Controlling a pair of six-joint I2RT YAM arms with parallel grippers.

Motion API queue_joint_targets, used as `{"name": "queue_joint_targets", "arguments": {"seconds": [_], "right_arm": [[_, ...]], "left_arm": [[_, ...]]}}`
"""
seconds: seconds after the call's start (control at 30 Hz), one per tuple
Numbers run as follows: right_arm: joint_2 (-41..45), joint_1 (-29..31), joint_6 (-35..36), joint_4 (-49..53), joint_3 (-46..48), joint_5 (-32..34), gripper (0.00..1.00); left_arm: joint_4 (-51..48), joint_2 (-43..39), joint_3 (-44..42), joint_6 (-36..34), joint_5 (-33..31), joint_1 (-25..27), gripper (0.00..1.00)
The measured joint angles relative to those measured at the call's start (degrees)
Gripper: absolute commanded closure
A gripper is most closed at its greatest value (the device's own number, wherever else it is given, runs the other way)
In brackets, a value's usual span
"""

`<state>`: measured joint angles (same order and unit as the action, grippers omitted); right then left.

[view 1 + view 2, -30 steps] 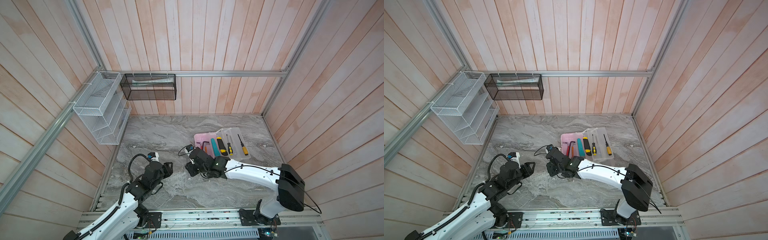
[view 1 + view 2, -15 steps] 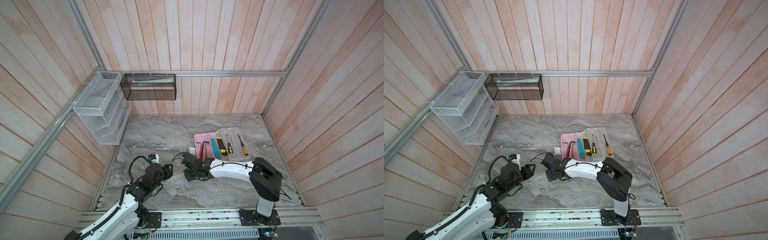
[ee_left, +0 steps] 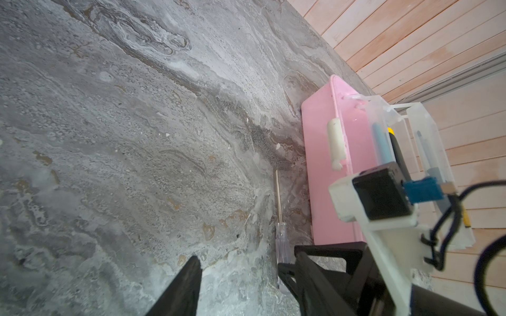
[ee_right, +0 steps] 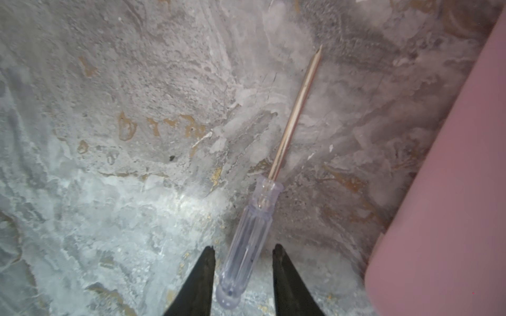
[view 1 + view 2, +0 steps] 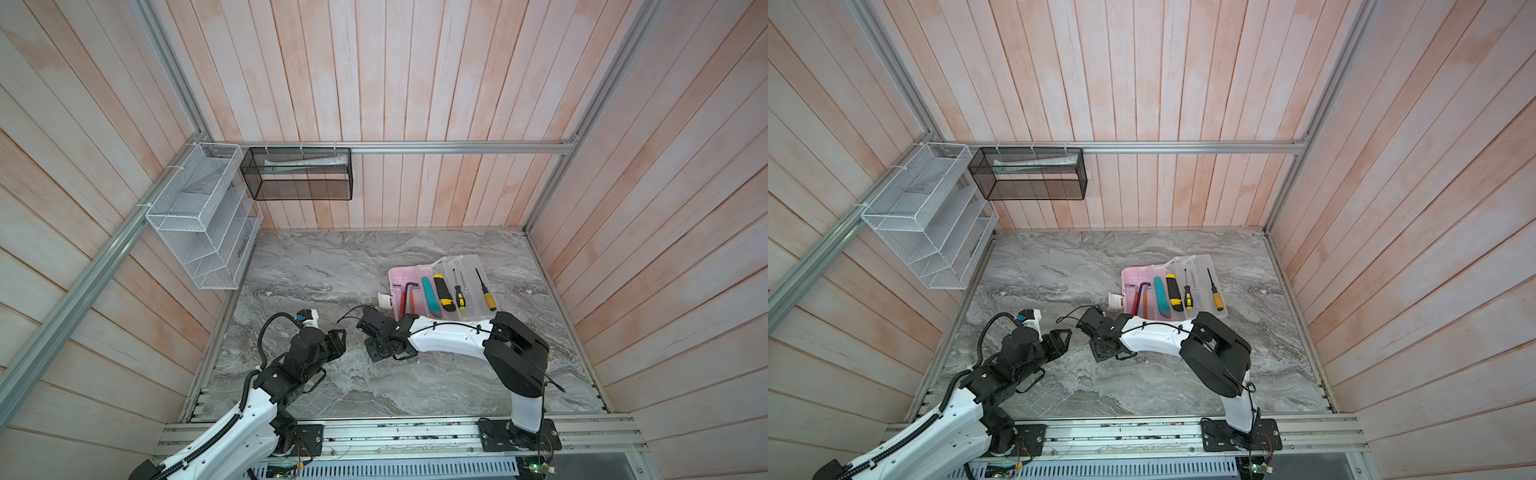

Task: Pack the tool kit
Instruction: 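Close the right gripper on the clear-handled screwdriver's handle, then lift the clear-handled screwdriver and lower it into the clear tray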

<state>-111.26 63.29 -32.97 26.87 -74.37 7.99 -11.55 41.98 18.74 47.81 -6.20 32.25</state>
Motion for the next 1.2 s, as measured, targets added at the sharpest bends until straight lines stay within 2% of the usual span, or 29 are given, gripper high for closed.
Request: {"name": "queue_joint_targets", "arguments": {"seconds": [0.3, 0.57, 0.7, 1.03, 1.2], "right_arm": [[-2.67, -0.28, 1.03, 0.42, -2.23, 0.55, 0.69], [-3.34, -0.44, 1.66, 0.39, -2.43, 0.35, 0.79], [-3.43, -0.44, 1.81, 0.22, -2.62, -0.13, 1.0], [-3.19, -1.42, 4.13, 0.28, -3.13, -2.47, 1.0], [2.56, -2.6, 5.81, 1.66, -3.15, -4.15, 1.0]], "left_arm": [[0.28, 0.0, -0.83, 0.0, 0.0, 0.0, 0.42], [0.46, 0.02, -1.09, 0.02, 0.0, 0.0, 0.42], [0.59, 0.48, -1.09, 0.0, 0.0, 0.0, 0.42], [0.74, 1.53, -0.2, -0.11, 0.0, -0.04, 0.42], [-1.11, 0.87, 2.71, -0.7, -0.04, -1.01, 0.42]]}}
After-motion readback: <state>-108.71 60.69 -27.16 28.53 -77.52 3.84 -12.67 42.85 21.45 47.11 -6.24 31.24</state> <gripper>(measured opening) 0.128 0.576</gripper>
